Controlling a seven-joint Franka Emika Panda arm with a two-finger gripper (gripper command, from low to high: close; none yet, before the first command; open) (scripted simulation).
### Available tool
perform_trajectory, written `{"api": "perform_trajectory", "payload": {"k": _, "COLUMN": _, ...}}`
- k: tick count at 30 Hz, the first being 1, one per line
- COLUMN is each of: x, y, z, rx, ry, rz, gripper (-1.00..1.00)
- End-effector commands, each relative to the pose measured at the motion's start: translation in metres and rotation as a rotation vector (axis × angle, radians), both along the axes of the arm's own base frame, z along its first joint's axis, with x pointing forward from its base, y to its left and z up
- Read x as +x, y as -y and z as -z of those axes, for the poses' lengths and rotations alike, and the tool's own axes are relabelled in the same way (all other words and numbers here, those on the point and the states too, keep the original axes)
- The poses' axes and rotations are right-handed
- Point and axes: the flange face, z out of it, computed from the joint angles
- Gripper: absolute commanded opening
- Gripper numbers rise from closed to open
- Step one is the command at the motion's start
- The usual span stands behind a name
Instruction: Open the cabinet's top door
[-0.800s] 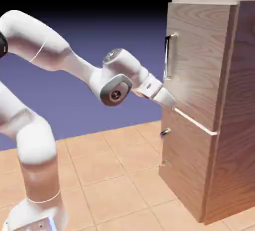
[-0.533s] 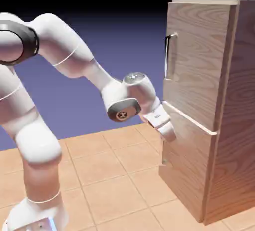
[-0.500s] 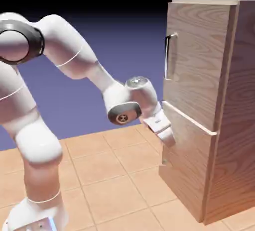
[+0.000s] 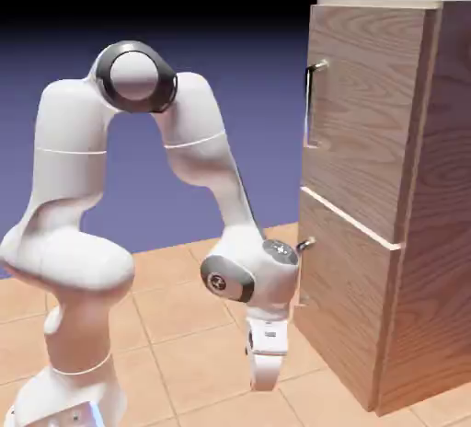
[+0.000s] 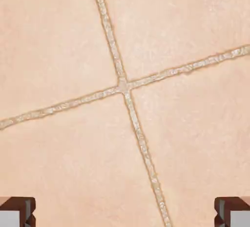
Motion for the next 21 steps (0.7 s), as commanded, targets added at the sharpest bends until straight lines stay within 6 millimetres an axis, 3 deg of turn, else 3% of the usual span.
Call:
{"api": "perform_trajectory", "payload": {"k": 1, "x": -0.005, "y": 0.007, "z": 0.002, "rx": -0.018, "ry": -0.014, "rz": 0.017, "gripper": 0.00}}
{"api": "perform_trajectory", "payload": {"k": 5, "x": -0.018, "y": 0.034, "z": 0.000, "rx": -0.098, "ry": -0.034, "rz": 0.078, "gripper": 0.00}}
{"api": "perform_trajectory", "payload": {"k": 10, "x": -0.021, "y": 0.063, "z": -0.025, "rx": -0.213, "ry": 0.020, "rz": 0.134, "gripper": 0.00}}
{"api": "perform_trajectory", "payload": {"k": 16, "x": -0.006, "y": 0.080, "z": -0.084, "rx": -0.345, "ry": 0.200, "rz": 0.150, "gripper": 0.00}}
{"api": "perform_trajectory", "payload": {"k": 21, "x": 0.017, "y": 0.070, "z": -0.150, "rx": -0.430, "ry": 0.432, "rz": 0.106, "gripper": 0.00}}
